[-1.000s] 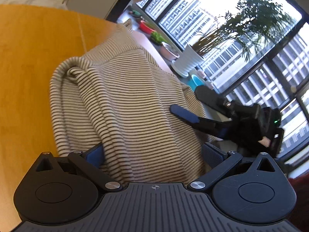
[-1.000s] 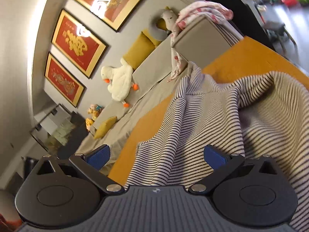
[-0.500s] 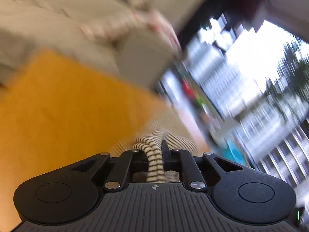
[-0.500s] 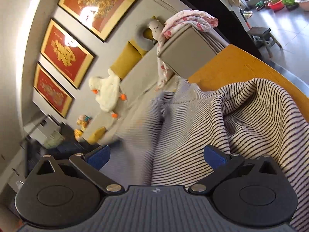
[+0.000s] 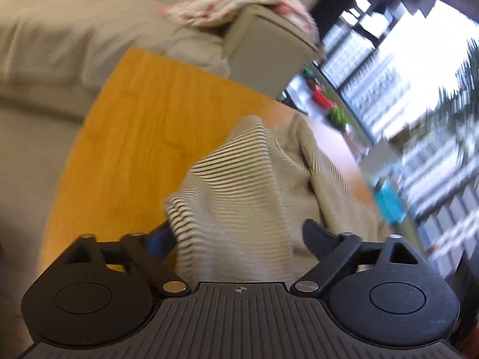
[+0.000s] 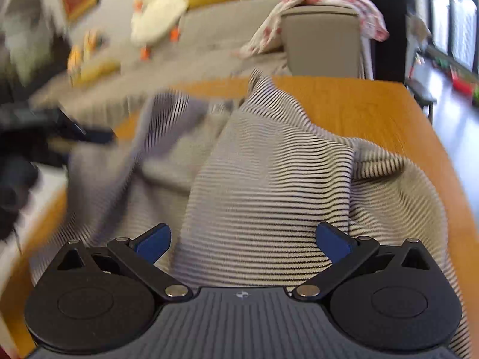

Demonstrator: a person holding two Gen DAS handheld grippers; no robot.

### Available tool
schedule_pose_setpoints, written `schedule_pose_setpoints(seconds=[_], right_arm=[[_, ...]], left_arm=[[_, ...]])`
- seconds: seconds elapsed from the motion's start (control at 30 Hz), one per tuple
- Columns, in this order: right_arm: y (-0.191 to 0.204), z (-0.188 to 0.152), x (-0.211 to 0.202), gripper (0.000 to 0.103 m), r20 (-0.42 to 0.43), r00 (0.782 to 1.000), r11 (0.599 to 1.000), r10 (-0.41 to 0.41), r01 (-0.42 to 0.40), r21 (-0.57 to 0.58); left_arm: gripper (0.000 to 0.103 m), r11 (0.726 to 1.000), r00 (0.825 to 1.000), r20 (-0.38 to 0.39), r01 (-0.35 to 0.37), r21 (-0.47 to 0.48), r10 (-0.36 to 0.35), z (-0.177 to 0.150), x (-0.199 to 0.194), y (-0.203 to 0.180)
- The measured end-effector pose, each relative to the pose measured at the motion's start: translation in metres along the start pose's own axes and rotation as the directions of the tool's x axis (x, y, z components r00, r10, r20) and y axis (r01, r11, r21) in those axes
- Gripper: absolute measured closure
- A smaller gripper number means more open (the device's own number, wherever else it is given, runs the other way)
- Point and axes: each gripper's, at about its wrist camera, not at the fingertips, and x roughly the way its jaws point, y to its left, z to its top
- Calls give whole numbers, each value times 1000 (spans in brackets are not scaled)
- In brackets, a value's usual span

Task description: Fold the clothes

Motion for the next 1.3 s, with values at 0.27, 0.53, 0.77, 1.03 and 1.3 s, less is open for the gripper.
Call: schedule_pose_setpoints(seconds=[0.27,0.53,0.77,1.03,1.3], right_arm=[[40,41,27,25,46,985,970,-167,172,-173],[24,60,72,94,73,945,884,-318,323,-337],[-37,80,83,96,103,908,852,-406,416,-318],[-100,104,80,90,150,875,834,-461,485,-265],[-85,69,-34,50,214,951,951,-223,260,-164]], left_arm=[[7,963,982,178,-108,246,64,20,-20,-44],[62,899,971,58,-237,369,232,44,83,-47],[62,883,953,112,-303,357,282,72,99,-19],[42,904,952,134,-302,303,274,84,90,-27],[13,972,992,126,-33,235,3,45,39,-59]])
